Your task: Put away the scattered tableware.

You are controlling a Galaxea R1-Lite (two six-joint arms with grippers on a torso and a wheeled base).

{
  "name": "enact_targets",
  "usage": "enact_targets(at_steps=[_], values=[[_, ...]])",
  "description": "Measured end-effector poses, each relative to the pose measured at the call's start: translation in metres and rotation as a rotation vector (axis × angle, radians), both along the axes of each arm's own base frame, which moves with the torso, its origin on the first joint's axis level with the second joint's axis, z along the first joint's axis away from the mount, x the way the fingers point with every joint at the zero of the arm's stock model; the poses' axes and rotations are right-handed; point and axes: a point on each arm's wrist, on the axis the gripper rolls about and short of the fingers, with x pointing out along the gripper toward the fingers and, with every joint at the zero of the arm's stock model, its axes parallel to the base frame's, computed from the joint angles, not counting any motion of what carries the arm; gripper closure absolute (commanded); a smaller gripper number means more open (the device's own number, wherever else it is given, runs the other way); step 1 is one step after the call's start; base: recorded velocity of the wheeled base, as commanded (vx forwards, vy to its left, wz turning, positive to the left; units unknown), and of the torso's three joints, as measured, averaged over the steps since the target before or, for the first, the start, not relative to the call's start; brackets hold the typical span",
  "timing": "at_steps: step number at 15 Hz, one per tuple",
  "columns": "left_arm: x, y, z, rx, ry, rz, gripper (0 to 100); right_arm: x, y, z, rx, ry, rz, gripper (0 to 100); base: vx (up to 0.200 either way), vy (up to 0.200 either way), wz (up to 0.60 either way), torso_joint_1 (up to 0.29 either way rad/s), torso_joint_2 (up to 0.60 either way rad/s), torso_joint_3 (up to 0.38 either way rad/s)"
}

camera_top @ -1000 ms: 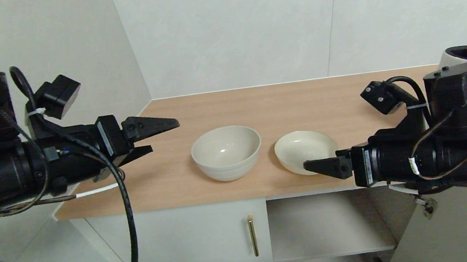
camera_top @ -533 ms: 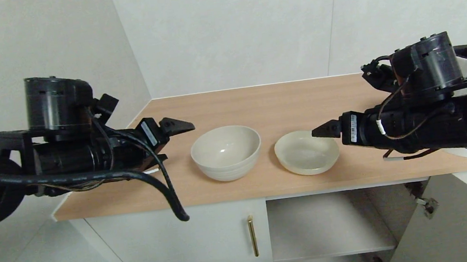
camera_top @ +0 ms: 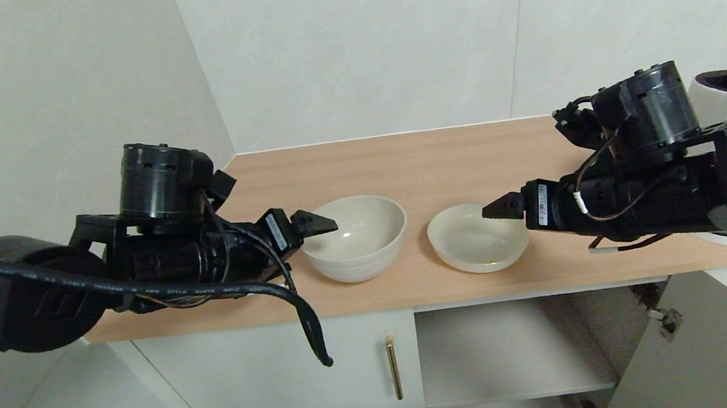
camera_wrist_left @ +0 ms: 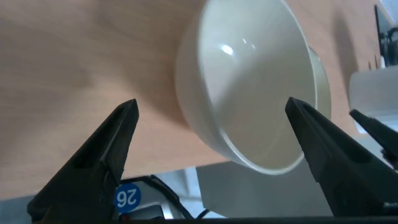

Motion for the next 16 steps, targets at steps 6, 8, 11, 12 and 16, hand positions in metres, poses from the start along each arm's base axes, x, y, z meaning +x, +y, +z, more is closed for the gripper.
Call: enact_targets(at_steps=[6, 8, 11, 12, 16], values=[[0.0023, -0.0030, -0.0058, 0.008, 0.017, -0.007, 0, 0.0006, 0.0002, -0.0011, -0.001, 0.003, -0.001, 0, 0.000, 0.000, 0.00, 0.000, 0.00, 0.000], [0.0027, -0.0033, -0.0066, 0.009, 0.020, -0.008, 0, 0.0005, 0.0003, -0.0013, -0.002, 0.003, 0.000, 0, 0.000, 0.000, 0.00, 0.000, 0.00, 0.000], [0.0020, -0.0050, -0.0081, 0.012, 0.025, -0.014, 100, 0.0006, 0.0002, -0.0013, -0.002, 0.003, 0.000, 0, 0.000, 0.000, 0.00, 0.000, 0.00, 0.000], [0.0019, -0.0053, -0.0084, 0.012, 0.026, -0.015, 100, 0.0005, 0.0003, -0.0013, -0.002, 0.003, 0.000, 0, 0.000, 0.000, 0.00, 0.000, 0.00, 0.000], [0.0017, -0.0052, -0.0083, 0.012, 0.027, -0.017, 100, 0.0005, 0.0006, -0.0021, -0.002, 0.006, 0.001, 0, 0.000, 0.000, 0.00, 0.000, 0.00, 0.000]])
